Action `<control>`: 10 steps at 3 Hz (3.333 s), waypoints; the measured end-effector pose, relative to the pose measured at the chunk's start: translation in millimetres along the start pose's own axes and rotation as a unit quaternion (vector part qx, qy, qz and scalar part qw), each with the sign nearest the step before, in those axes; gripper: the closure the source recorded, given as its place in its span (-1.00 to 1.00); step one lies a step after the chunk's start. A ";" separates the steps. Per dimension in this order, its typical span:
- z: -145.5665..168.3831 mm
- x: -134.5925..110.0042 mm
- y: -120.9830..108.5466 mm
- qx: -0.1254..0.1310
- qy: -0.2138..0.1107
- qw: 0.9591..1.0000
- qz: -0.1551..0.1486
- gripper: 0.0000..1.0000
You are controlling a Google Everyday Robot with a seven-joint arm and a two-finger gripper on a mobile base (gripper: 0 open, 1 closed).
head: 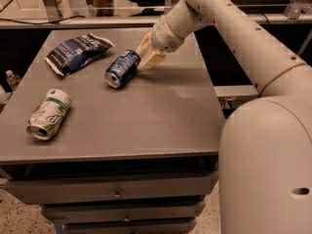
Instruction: Pick pepsi can
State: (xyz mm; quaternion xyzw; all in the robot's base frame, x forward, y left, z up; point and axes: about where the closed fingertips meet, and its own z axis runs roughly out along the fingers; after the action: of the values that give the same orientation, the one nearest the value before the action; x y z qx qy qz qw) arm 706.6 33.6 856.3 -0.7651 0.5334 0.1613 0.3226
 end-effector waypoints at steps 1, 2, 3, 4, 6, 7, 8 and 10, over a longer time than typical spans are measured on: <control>-3.3 1.9 1.0 0.002 0.003 1.000 0.003 0.76; -8.6 4.4 2.1 0.004 0.009 1.000 0.006 1.00; -17.8 10.8 5.8 0.007 0.016 1.000 0.013 1.00; -22.2 17.0 11.7 0.002 0.019 1.000 0.022 0.66; -22.1 25.2 21.6 -0.010 0.023 0.999 0.033 -0.26; -21.9 28.2 25.4 -0.013 0.026 0.999 0.036 -0.72; -22.3 30.2 27.2 -0.015 0.030 0.999 0.038 -1.00; -20.8 15.7 11.2 0.002 0.013 0.999 0.050 -1.00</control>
Offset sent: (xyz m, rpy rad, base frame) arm -0.0023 -0.0233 0.0120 -0.0235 -0.0127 -0.0411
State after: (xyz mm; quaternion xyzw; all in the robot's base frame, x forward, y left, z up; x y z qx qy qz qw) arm 700.2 6.1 858.9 -0.7390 0.5753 0.1661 0.3087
